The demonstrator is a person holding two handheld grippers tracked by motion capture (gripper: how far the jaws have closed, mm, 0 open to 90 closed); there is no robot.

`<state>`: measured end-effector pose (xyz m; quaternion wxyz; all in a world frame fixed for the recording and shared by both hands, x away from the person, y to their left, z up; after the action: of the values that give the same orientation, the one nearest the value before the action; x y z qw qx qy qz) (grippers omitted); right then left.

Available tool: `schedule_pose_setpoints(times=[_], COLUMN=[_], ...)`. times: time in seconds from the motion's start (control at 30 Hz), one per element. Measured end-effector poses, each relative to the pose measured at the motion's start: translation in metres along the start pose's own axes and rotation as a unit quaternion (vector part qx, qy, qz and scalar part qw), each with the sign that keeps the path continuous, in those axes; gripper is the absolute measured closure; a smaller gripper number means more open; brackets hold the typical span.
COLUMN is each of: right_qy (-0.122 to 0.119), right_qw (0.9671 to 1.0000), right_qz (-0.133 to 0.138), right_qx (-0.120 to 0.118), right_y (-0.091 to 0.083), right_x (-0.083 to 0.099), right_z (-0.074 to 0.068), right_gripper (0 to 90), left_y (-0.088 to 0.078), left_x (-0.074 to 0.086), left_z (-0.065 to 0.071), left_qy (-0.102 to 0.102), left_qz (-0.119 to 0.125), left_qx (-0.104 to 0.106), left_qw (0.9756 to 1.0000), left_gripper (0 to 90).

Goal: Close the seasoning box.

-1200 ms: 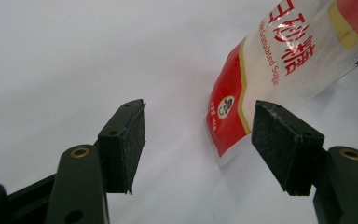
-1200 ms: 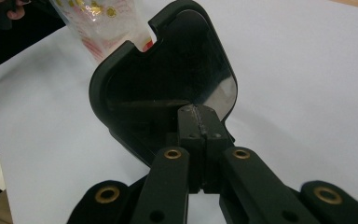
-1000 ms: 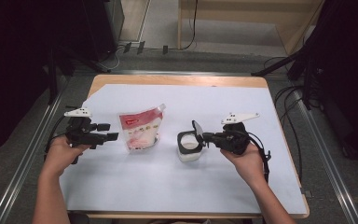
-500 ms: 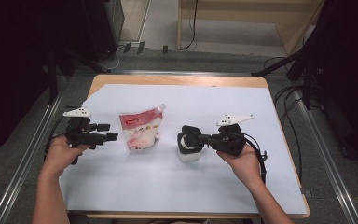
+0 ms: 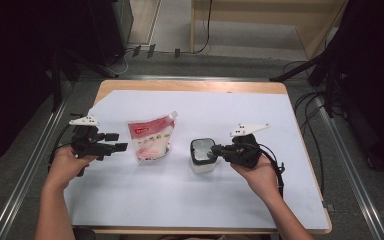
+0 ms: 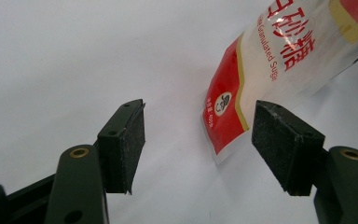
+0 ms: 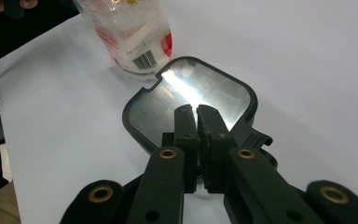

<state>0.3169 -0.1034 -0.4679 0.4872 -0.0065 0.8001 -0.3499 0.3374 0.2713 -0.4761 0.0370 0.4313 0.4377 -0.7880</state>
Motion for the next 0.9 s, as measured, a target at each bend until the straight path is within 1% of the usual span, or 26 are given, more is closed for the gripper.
schedule_pose_setpoints(times=[0.07,0.13,0.17,0.2,0.27,0.37,0.43,0.57,0.63,0.7,0.77,0.8,0.83,0.9], right_qy=[0.001,-0.006,-0.008,-0.006,-0.006,-0.002,0.002,0.004,0.006,0.01,0.012,0.01,0.01,0.004], right_qw=[1.0,0.9999,0.9999,0.9999,0.9998,0.9996,0.9994,0.9986,0.9981,0.9977,0.9975,0.9972,0.997,0.9965], right_qz=[0.006,0.007,0.006,0.006,0.012,0.018,0.022,0.034,0.037,0.043,0.046,0.047,0.048,0.048], right_qx=[0.001,0.005,0.008,0.01,0.011,0.022,0.025,0.04,0.048,0.051,0.053,0.057,0.059,0.069], right_y=[-0.003,-0.005,-0.006,-0.008,-0.011,-0.016,-0.019,-0.025,-0.028,-0.031,-0.033,-0.034,-0.035,-0.036], right_x=[-0.001,-0.002,-0.002,-0.002,-0.002,-0.002,-0.001,0.0,0.002,0.003,0.005,0.006,0.008,0.011], right_z=[0.002,0.003,0.004,0.005,0.009,0.016,0.021,0.03,0.035,0.041,0.046,0.048,0.05,0.055], right_gripper=[85.0,83.3,82.9,82.0,79.7,74.7,72.4,65.2,63.9,61.3,59.4,58.5,57.6,54.3], left_y=[0.0,0.0,0.0,0.0,0.001,0.001,0.001,0.002,0.002,0.003,0.004,0.005,0.005,0.006], left_x=[0.0,0.0,0.0,0.0,0.001,0.001,0.001,0.001,0.001,0.001,0.001,0.001,0.001,0.001], left_z=[0.0,0.0,0.0,-0.001,0.0,0.0,-0.001,-0.001,-0.001,-0.002,-0.001,-0.002,-0.002,-0.002], left_qy=[-0.002,-0.002,-0.001,0.0,-0.002,-0.003,-0.003,-0.005,-0.005,-0.004,-0.004,-0.004,-0.003,-0.002], left_qz=[-0.001,-0.002,-0.006,-0.002,-0.002,-0.004,-0.003,-0.005,-0.009,-0.009,-0.011,-0.01,-0.014,-0.014], left_qx=[0.001,-0.001,0.001,-0.004,-0.003,-0.003,-0.001,-0.003,-0.002,-0.006,-0.004,-0.008,-0.004,-0.011], left_qw=[1.0,1.0,1.0,1.0,1.0,1.0,1.0,1.0,0.9999,0.9999,0.9999,0.9999,0.9999,0.9998], left_gripper=[35.7,35.6,35.6,35.6,35.6,35.6,35.6,35.5,35.4,35.3,35.2,35.2,35.2,34.7])
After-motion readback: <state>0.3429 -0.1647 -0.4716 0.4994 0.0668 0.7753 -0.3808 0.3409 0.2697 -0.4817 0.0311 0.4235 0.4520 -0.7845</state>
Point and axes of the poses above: each handheld gripper's, and its own axes: y roughly forward along the jaws, x roughly out of its underside, z roughly to its right, the point moved 6 cm from there along y, roughly forward along the jaws, and after that the axes turned 2 degrees about -x, right-handed, at the moved point
